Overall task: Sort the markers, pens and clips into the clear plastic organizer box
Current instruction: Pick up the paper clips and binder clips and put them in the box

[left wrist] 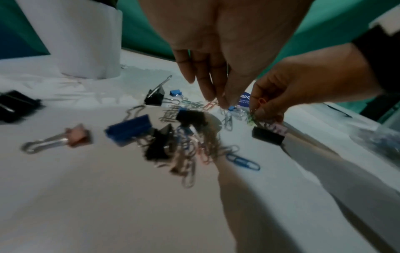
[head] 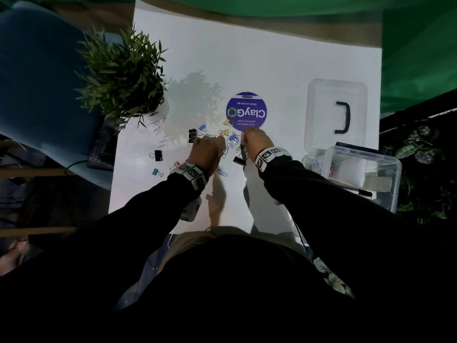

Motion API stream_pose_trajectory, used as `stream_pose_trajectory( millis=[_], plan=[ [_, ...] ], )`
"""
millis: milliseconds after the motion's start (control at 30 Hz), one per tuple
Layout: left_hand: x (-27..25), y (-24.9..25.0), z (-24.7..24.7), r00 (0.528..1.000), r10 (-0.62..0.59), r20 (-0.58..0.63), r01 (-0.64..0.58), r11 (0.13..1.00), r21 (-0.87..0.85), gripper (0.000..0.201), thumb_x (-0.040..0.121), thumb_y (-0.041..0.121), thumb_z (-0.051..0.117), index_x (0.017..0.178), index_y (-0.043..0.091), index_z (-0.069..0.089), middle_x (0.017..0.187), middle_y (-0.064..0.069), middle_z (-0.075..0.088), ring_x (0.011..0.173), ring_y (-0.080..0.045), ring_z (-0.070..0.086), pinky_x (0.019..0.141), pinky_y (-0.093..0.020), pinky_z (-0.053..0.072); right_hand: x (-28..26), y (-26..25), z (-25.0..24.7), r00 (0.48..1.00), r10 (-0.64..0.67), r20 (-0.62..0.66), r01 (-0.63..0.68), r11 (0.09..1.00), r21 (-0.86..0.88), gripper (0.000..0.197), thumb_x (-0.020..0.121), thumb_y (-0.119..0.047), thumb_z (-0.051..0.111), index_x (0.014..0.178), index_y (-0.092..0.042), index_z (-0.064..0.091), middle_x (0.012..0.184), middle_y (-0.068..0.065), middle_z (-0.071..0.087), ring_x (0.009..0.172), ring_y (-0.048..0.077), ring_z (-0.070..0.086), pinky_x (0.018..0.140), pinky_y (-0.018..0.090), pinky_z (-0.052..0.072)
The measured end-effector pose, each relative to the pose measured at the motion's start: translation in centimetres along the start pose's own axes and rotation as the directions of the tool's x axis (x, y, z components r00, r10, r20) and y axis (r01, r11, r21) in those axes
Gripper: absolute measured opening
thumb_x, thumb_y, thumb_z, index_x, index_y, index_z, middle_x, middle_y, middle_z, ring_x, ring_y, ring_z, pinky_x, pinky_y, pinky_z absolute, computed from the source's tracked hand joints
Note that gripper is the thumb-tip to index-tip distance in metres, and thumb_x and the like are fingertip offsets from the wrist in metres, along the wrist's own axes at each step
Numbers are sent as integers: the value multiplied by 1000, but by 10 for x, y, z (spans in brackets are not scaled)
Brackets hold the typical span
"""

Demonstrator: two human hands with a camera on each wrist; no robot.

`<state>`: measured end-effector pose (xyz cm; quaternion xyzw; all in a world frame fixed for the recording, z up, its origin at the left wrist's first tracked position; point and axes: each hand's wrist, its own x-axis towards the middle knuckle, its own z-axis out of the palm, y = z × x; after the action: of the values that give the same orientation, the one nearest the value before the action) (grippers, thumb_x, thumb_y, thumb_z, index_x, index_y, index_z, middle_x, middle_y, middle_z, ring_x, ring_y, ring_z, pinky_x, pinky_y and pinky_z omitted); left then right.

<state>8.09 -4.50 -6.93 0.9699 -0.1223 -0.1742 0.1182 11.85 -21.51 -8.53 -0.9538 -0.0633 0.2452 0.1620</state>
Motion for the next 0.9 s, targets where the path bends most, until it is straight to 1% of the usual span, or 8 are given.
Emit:
stream_pose_trajectory(
  millis=[100, 200, 400, 500, 600, 667, 767, 900],
  plan=[
    [13, 12, 7, 997, -79, 21, 81, 992, -95, 26, 81, 16, 63, 105, 12, 56, 86, -10, 70, 91, -33, 63, 84, -38, 37, -7, 10, -2, 996, 90, 9, -91, 990, 110, 15, 86, -3, 57, 98, -3, 64, 106, 16, 65, 99, 33, 61, 77, 32, 46],
    [20, 21, 14, 981, -186, 60, 189, 980, -62, 42, 84, 19, 66, 120, 8, 49, 97, -13, 70, 97, -33, 64, 90, -39, 37, -17, 19, -3, 981, 194, -20, -179, 936, 304, 11, 84, -5, 57, 89, -7, 66, 96, 8, 71, 89, 26, 66, 77, 31, 53],
    [27, 31, 15, 959, -262, 111, 253, 963, 91, 33, 89, 26, 63, 114, 7, 55, 113, -15, 63, 109, -34, 56, 91, -40, 42, -44, 14, -20, 961, 254, -112, -168, 852, 495, 7, 89, -12, 61, 89, -8, 68, 85, 0, 68, 73, 10, 55, 63, 15, 39],
    [25, 33, 13, 958, -263, 115, 250, 961, 118, 35, 90, 26, 59, 119, 6, 53, 120, -16, 56, 115, -34, 50, 93, -42, 41, -60, 12, -32, 963, 228, -141, -117, 830, 546, 4, 86, -14, 66, 87, -11, 68, 84, 2, 69, 73, 13, 58, 69, 21, 45],
    [19, 35, 10, 977, -199, 74, 187, 972, 144, 26, 91, 15, 52, 115, 5, 54, 113, -17, 61, 107, -35, 56, 89, -41, 43, -82, 14, -52, 968, 198, -156, -61, 784, 618, 2, 85, -14, 66, 84, -13, 67, 72, -6, 63, 68, 16, 61, 72, 31, 56],
    [13, 36, 4, 986, -164, 30, 161, 984, 74, 20, 90, 10, 48, 108, 4, 54, 102, -19, 65, 95, -37, 61, 80, -41, 45, -100, 20, -68, 966, 184, -182, -20, 752, 659, 3, 85, -13, 66, 85, -11, 67, 68, -9, 59, 63, 17, 62, 70, 33, 58],
    [2, 53, -11, 988, -151, -44, 138, 966, -219, 6, 88, 12, 53, 93, 9, 53, 88, -13, 64, 81, -33, 59, 67, -37, 44, -128, 43, -91, 948, 222, -228, 18, 677, 736, 2, 85, -13, 66, 84, -12, 68, 68, -6, 60, 59, 17, 61, 68, 34, 60],
    [-6, 125, -38, 995, 5, -98, -54, 863, -502, 8, 85, 13, 64, 88, 12, 57, 82, -5, 65, 73, -21, 58, 62, -26, 41, -160, 89, -115, 900, 319, -297, 17, 654, 756, 2, 87, -15, 67, 87, -13, 67, 79, 4, 65, 64, 16, 64, 65, 28, 59]
  ],
)
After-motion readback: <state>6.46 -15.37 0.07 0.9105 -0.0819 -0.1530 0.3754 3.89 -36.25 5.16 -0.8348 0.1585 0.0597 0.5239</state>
